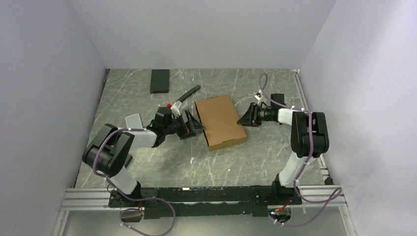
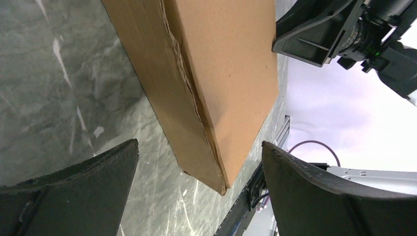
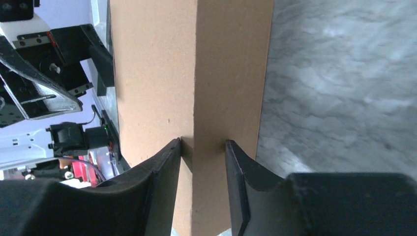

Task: Fold the paper box

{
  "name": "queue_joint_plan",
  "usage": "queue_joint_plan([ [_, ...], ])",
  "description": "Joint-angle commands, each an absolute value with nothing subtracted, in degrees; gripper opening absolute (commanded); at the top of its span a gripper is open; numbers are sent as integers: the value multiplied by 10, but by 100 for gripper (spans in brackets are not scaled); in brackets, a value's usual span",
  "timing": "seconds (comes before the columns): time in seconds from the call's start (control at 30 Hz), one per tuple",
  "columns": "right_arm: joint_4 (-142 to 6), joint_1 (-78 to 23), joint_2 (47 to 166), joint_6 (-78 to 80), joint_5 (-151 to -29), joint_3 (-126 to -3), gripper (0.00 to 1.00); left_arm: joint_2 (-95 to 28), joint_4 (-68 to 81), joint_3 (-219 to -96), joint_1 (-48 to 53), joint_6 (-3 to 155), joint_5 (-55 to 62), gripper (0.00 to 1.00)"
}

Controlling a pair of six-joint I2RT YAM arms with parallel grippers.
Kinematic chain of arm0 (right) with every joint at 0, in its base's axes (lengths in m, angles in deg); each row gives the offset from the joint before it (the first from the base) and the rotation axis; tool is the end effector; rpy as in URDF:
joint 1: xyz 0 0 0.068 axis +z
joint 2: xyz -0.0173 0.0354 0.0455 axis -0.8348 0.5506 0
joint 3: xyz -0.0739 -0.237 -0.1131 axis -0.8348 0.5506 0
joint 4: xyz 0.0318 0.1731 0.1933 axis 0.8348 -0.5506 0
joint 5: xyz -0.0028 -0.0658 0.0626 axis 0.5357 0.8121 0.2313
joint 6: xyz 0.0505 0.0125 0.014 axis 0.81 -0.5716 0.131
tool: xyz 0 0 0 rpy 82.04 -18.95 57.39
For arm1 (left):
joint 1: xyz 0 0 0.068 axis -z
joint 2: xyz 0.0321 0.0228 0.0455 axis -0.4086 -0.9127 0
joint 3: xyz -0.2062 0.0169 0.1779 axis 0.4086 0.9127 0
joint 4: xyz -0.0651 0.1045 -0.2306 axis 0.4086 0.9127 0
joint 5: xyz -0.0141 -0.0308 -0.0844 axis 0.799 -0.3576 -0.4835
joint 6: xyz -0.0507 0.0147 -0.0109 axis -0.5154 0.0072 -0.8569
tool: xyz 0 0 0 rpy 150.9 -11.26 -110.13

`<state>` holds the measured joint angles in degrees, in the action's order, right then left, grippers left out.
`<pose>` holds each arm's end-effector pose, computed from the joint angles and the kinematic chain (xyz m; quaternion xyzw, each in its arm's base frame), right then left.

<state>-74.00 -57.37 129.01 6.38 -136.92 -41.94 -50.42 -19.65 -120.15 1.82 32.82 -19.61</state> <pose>0.3345 0.0245 0.1382 -0.0319 0.8622 0.4630 0.2028 0.2658 -0.1499 0.1502 -0.0783 0.8392 -0.4928 0.2163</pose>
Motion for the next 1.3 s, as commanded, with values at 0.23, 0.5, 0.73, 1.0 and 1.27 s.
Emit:
queue_joint_plan([
  [0.23,-724,-620,1324,71,-1358,-410,34,-562,-327,-1223,27,275,-218,99],
  [0.5,-735,-637,1347,73,-1339,-414,31,-587,-314,-1231,42,265,-186,100],
  [0.73,-735,-655,1352,78,-1344,-414,29,-639,-350,-1243,53,239,-181,99],
  [1.0,-740,-656,1363,75,-1341,-416,29,-653,-380,-1259,57,224,-174,99],
  [1.27,-740,-655,1368,76,-1341,-417,29,-717,-467,-1281,63,160,-178,98],
])
